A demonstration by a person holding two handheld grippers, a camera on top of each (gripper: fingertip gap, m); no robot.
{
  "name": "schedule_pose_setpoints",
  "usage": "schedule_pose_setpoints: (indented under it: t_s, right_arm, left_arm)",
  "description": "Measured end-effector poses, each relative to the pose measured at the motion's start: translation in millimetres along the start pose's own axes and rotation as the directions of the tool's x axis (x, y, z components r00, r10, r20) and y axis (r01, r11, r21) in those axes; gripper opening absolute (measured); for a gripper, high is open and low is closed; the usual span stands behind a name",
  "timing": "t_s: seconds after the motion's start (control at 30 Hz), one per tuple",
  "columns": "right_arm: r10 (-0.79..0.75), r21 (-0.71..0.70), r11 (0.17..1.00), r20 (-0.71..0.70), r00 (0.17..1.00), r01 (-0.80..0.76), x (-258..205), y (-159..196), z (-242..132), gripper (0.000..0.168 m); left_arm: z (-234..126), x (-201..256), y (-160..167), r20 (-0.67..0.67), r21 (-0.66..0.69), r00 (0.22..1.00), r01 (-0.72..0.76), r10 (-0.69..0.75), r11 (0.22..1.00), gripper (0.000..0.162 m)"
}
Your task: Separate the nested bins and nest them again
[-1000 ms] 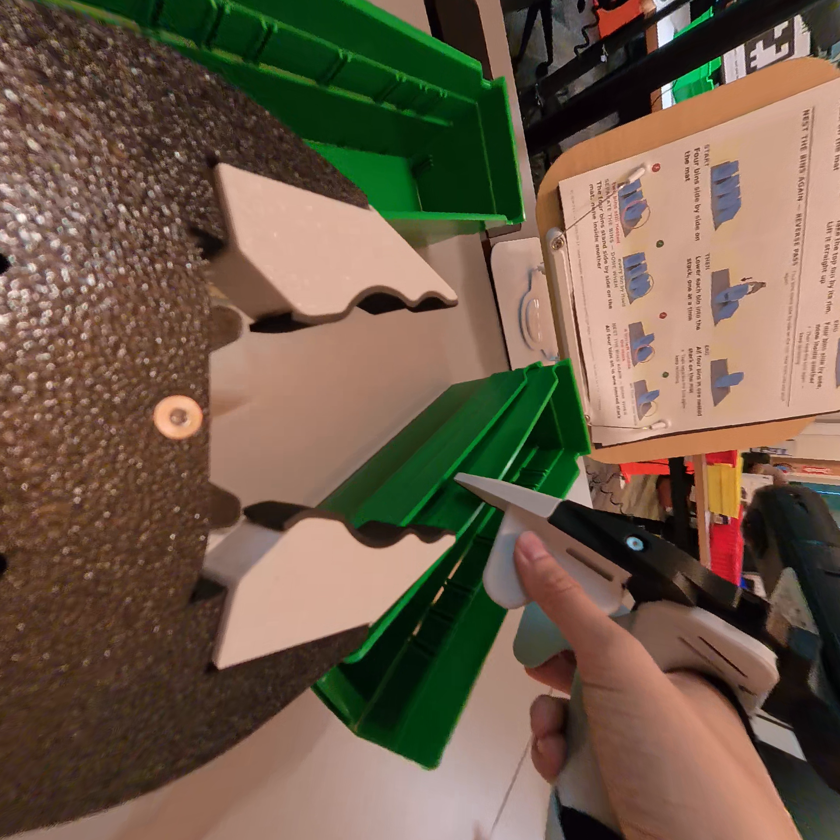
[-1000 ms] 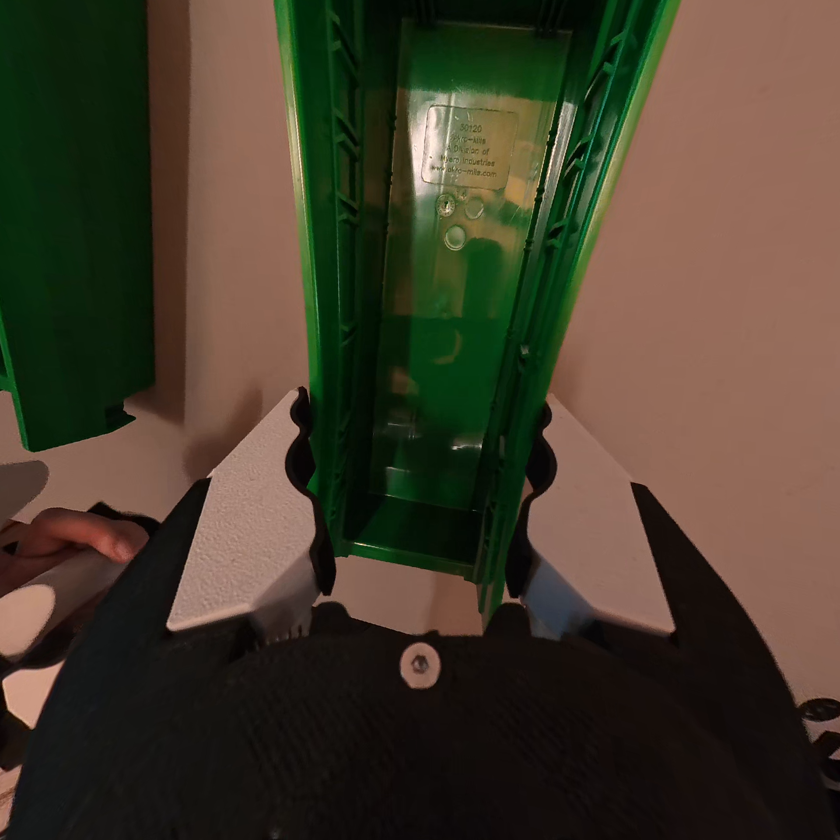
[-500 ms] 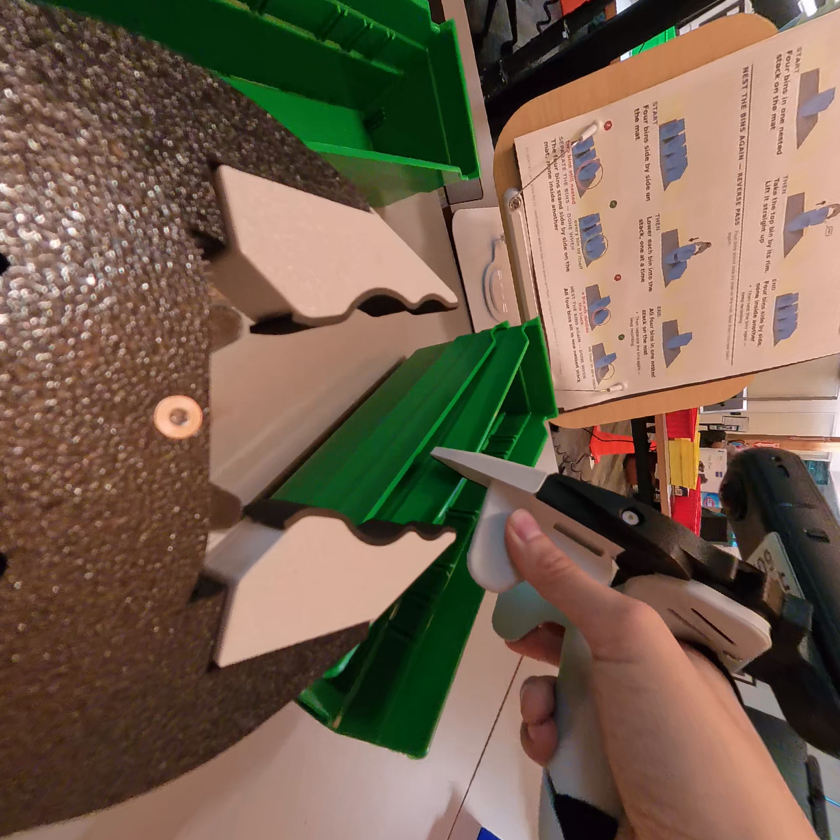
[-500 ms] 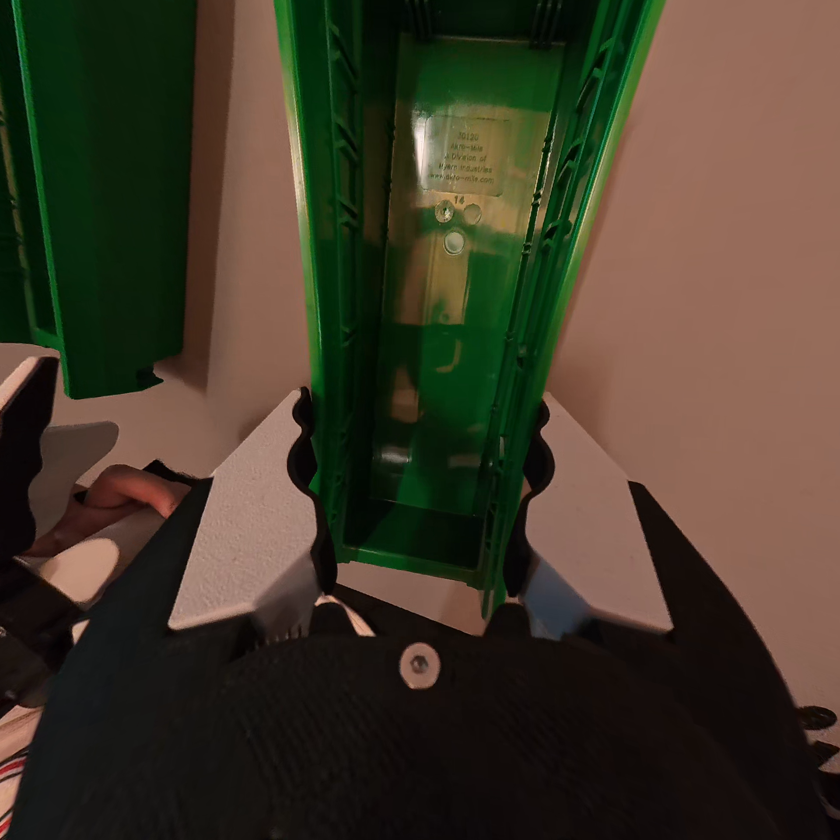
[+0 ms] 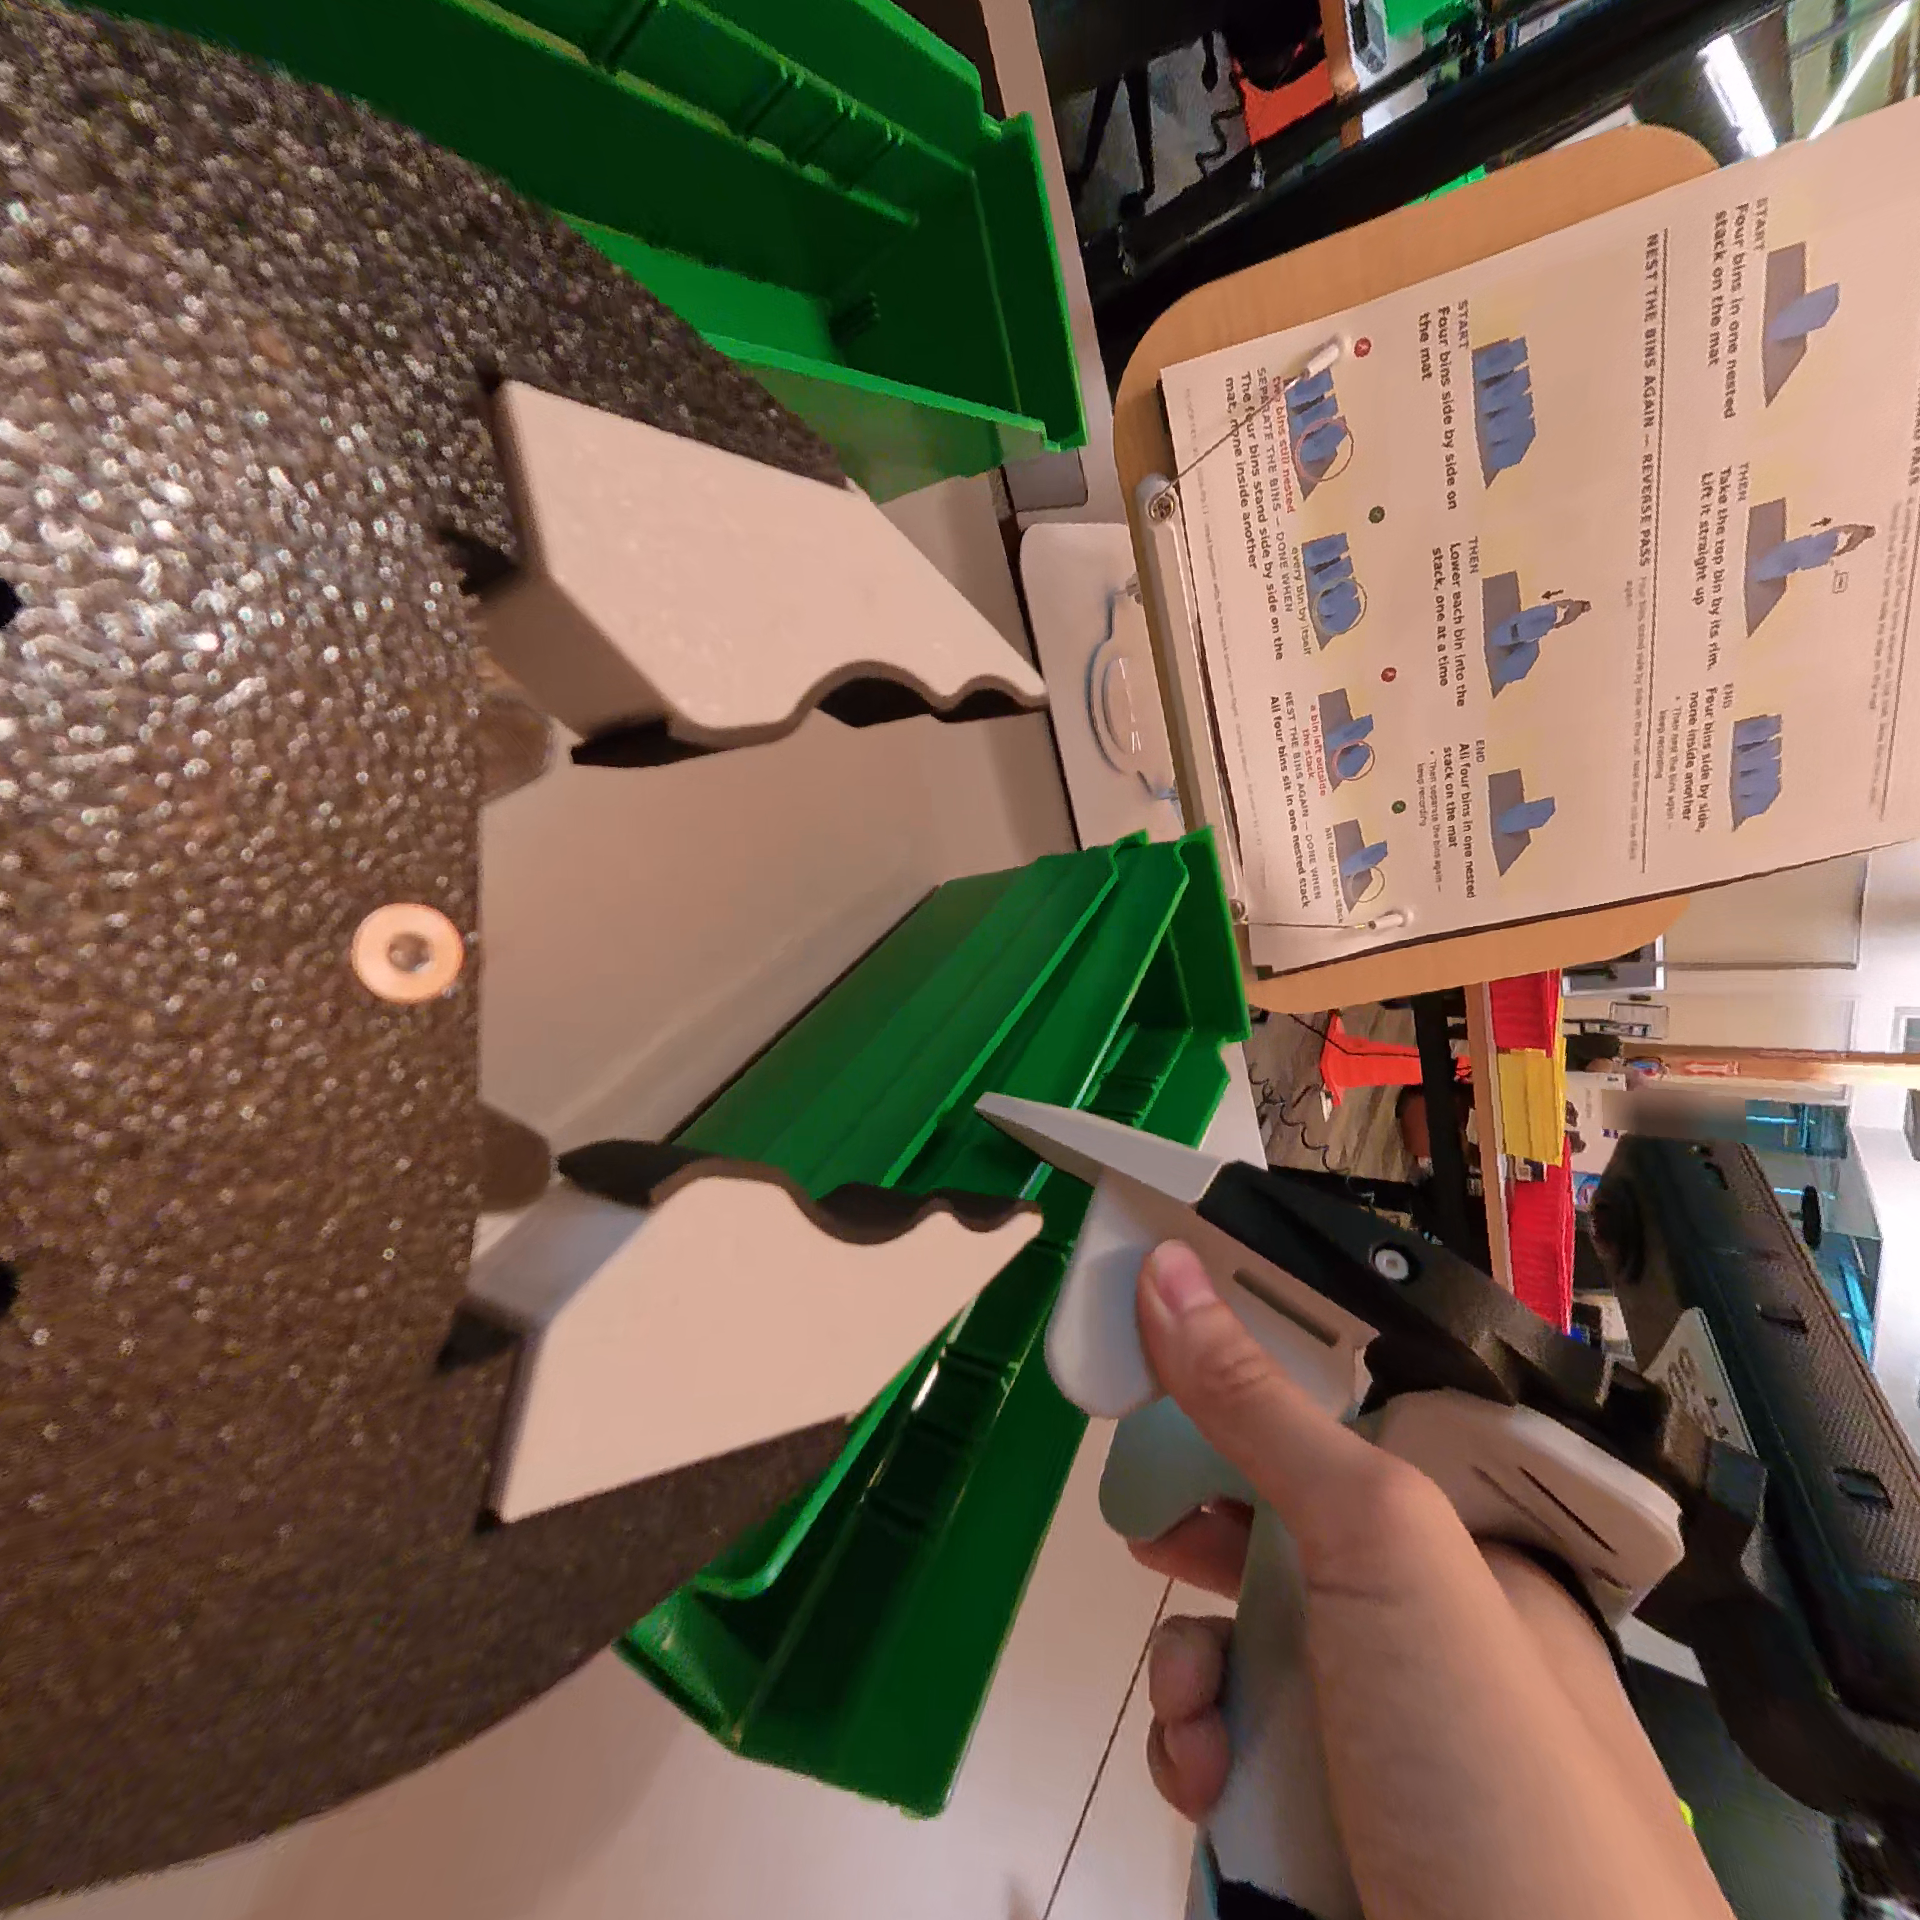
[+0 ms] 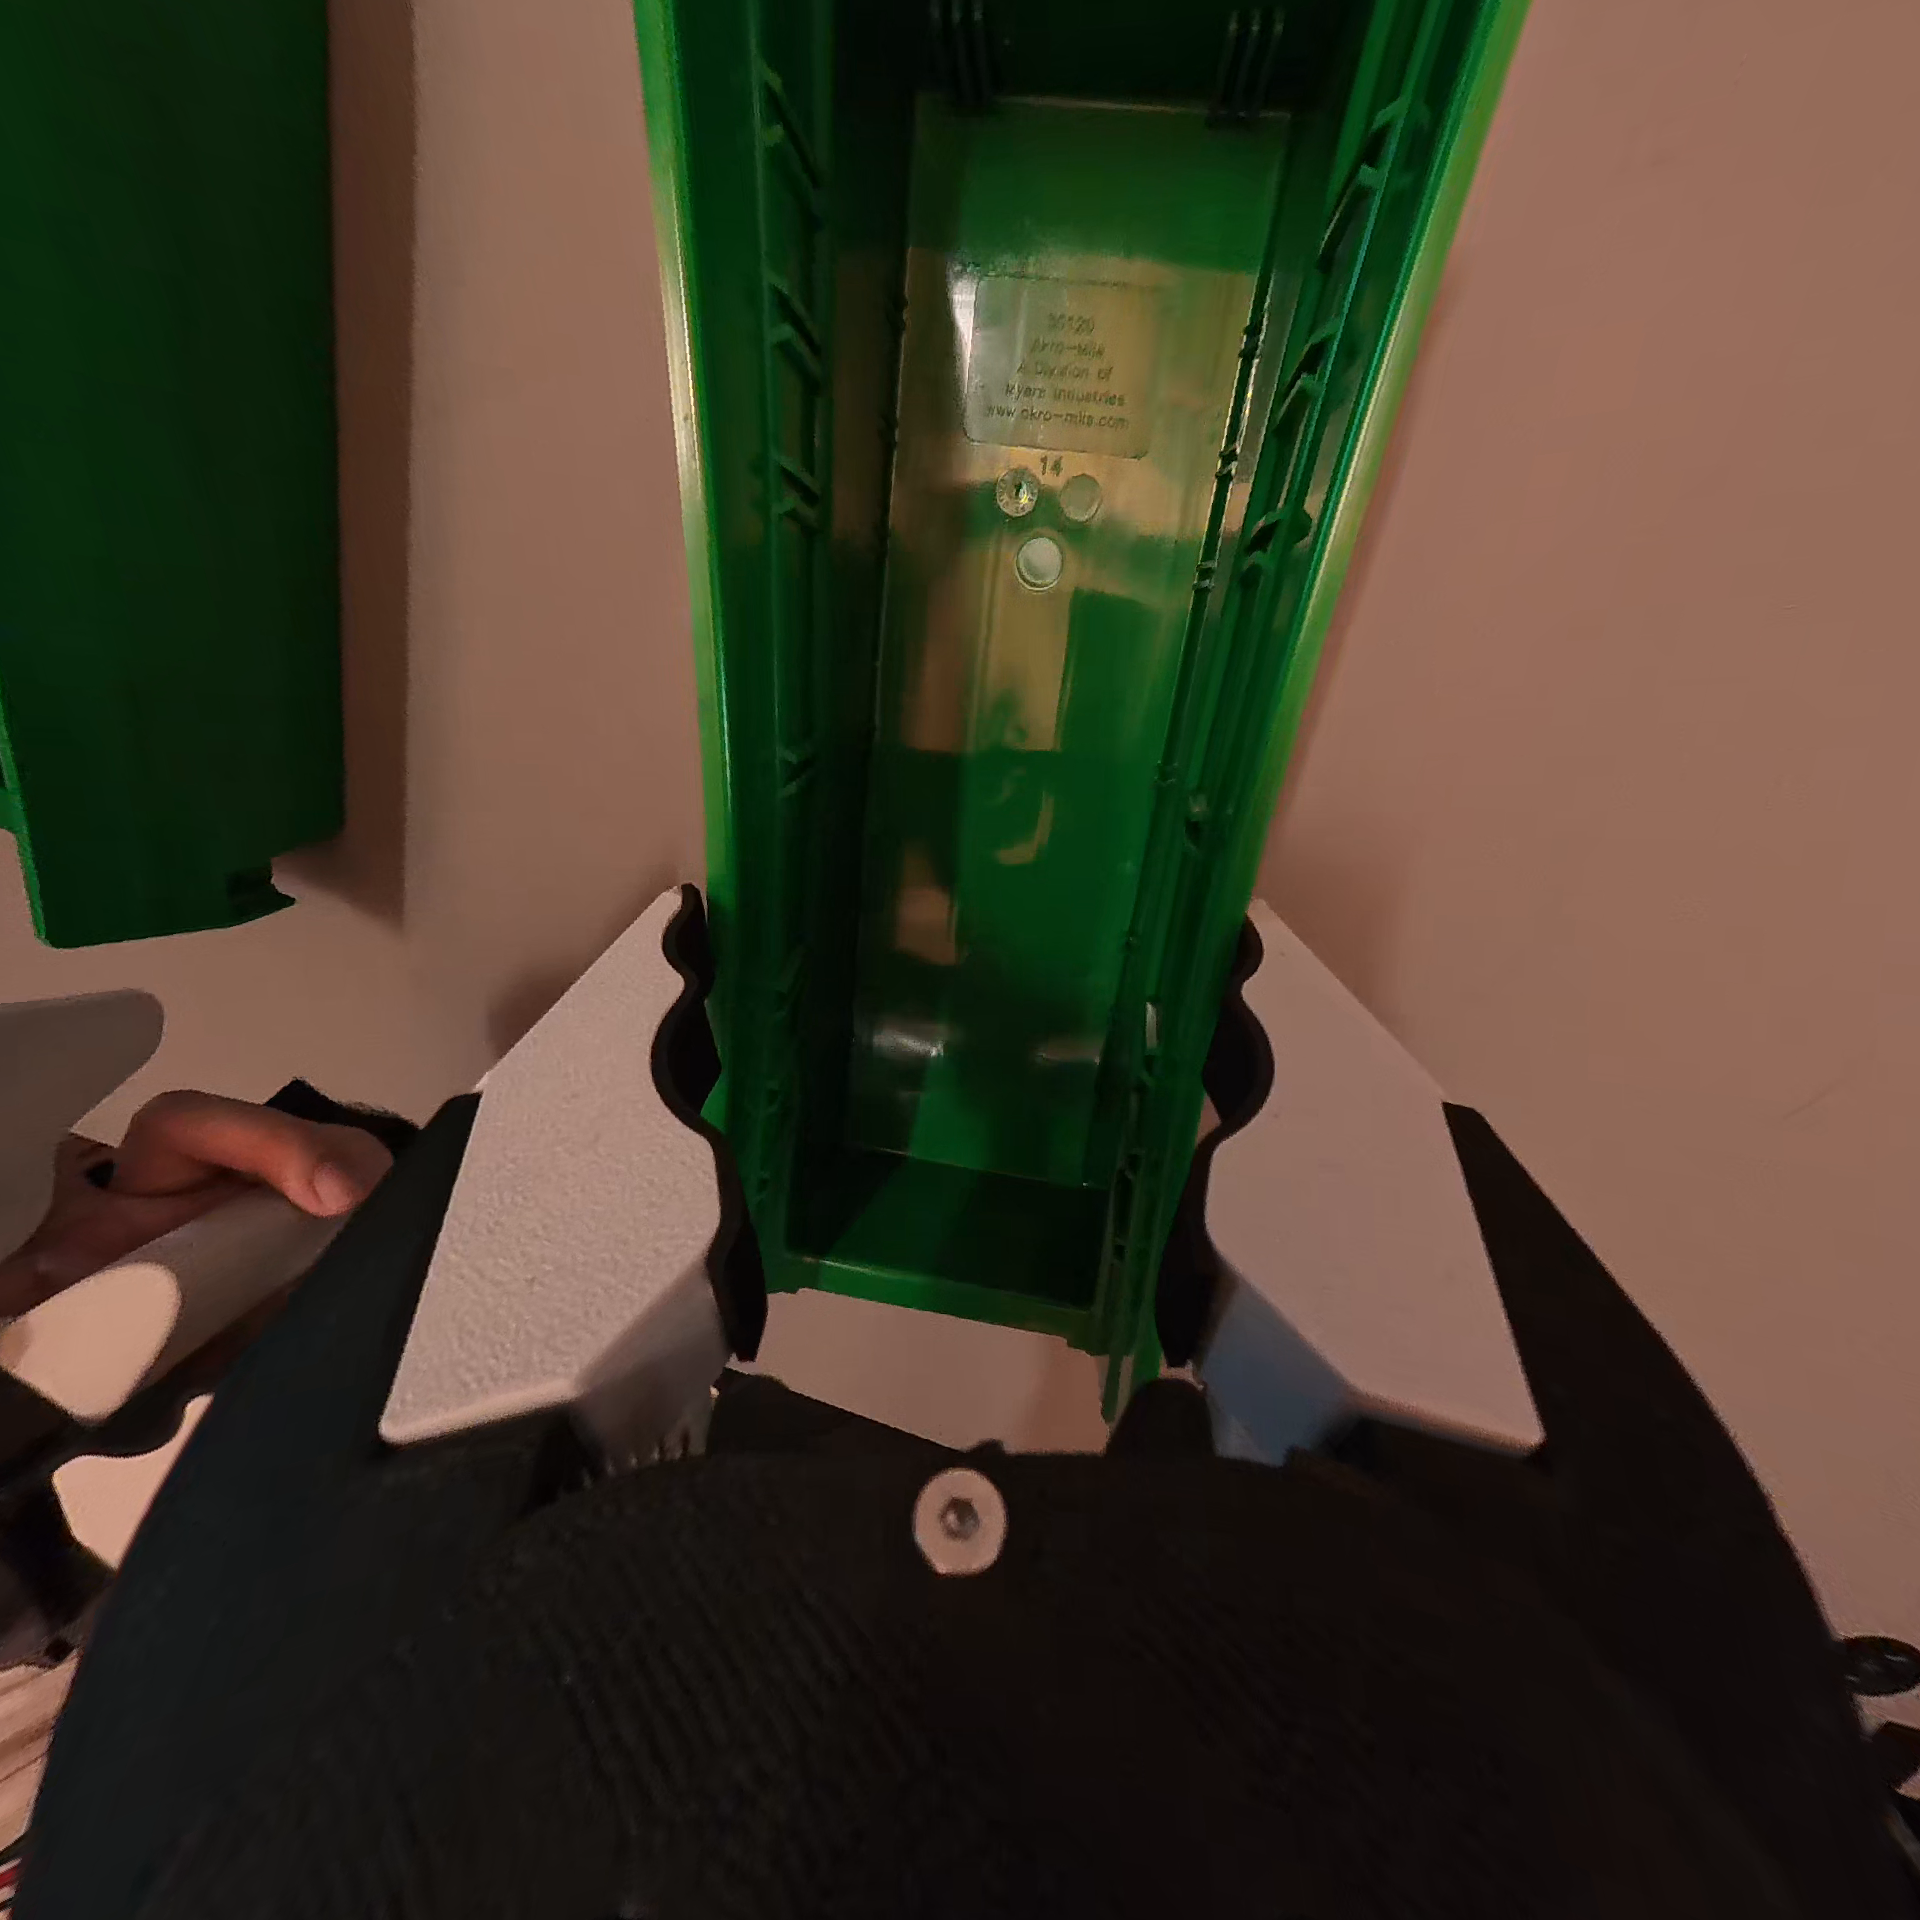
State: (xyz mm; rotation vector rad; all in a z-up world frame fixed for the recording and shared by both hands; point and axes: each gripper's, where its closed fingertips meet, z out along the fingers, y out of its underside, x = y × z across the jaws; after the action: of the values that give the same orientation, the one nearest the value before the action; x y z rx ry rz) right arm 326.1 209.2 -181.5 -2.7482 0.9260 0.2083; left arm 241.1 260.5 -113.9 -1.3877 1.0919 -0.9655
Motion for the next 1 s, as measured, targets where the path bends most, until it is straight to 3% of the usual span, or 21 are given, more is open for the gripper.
schedule_pose_setpoints:
  t_s: [0.3, 1.0]
  right_arm:
    - [-0.037, -0.014, 0.999, 0.005, 0.999, 0.037, -1.6, -3.5, 0.4, 0.098]
    - [-0.057, -0.022, 0.998, 0.012, 0.998, 0.057, 14.8, -3.1, -28.6, 0.098]
  left_arm:
    - [1.2, 1.5, -3.6, 0.033, 0.088, 0.999, -0.009, 0.006, 0.996, 0.093]
    - [6.8, 10.4, 9.9, 0.009, 0.049, 0.999, -0.034, 0.034, 0.998, 0.092]
